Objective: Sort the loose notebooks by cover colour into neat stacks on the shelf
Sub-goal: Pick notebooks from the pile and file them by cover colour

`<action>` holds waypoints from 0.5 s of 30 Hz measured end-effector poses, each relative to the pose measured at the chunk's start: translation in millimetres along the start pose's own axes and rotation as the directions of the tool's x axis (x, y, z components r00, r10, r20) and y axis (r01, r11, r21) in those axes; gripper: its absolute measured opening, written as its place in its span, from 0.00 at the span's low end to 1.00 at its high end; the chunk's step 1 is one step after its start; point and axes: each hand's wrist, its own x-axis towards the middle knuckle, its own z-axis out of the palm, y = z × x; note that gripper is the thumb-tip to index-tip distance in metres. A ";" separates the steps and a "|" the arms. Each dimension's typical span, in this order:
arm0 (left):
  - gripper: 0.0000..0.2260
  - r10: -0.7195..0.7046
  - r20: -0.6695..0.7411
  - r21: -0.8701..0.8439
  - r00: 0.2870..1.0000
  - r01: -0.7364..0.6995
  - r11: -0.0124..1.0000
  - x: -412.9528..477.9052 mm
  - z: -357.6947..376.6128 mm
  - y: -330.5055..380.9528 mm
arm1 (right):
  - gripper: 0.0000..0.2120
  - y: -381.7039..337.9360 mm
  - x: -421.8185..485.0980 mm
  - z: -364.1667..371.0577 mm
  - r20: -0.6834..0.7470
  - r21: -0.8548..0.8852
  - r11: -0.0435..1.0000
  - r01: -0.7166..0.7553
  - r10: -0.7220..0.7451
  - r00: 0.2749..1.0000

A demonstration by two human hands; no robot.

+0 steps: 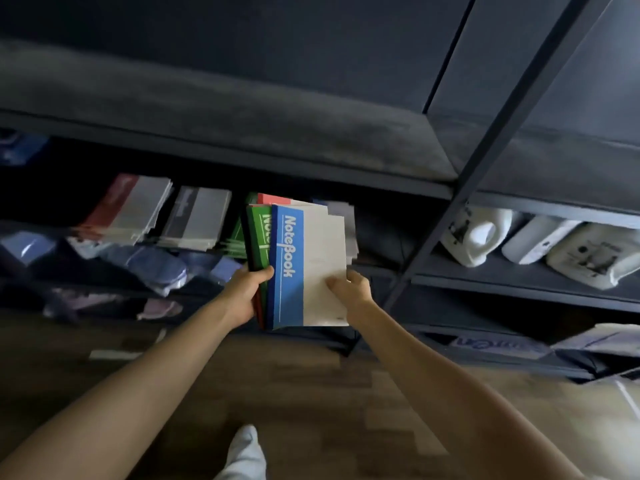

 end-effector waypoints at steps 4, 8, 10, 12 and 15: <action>0.08 -0.072 -0.042 0.098 0.997 0.076 0.992 7.6 -8.9 -41.1 | 0.08 45.7 -1.9 9.1 -0.032 -0.010 0.994 -0.110 0.109 0.993; 0.10 -0.118 -0.082 0.169 0.990 0.130 0.977 16.0 -14.6 -60.4 | 0.06 66.9 5.0 16.6 -0.059 -0.019 0.983 -0.182 0.180 0.982; 0.12 -0.129 -0.064 0.211 0.989 0.140 0.967 21.0 -17.5 -64.3 | 0.06 71.5 10.4 19.7 -0.064 -0.024 0.980 -0.199 0.197 0.978; 0.13 -0.123 -0.060 0.242 0.991 0.134 0.961 28.2 -20.0 -64.5 | 0.06 72.9 17.4 24.8 -0.061 -0.010 0.976 -0.218 0.217 0.974; 0.09 -0.082 -0.080 0.247 0.993 0.100 0.964 41.5 -21.5 -58.9 | 0.05 67.7 30.5 32.6 -0.074 -0.005 0.973 -0.231 0.230 0.970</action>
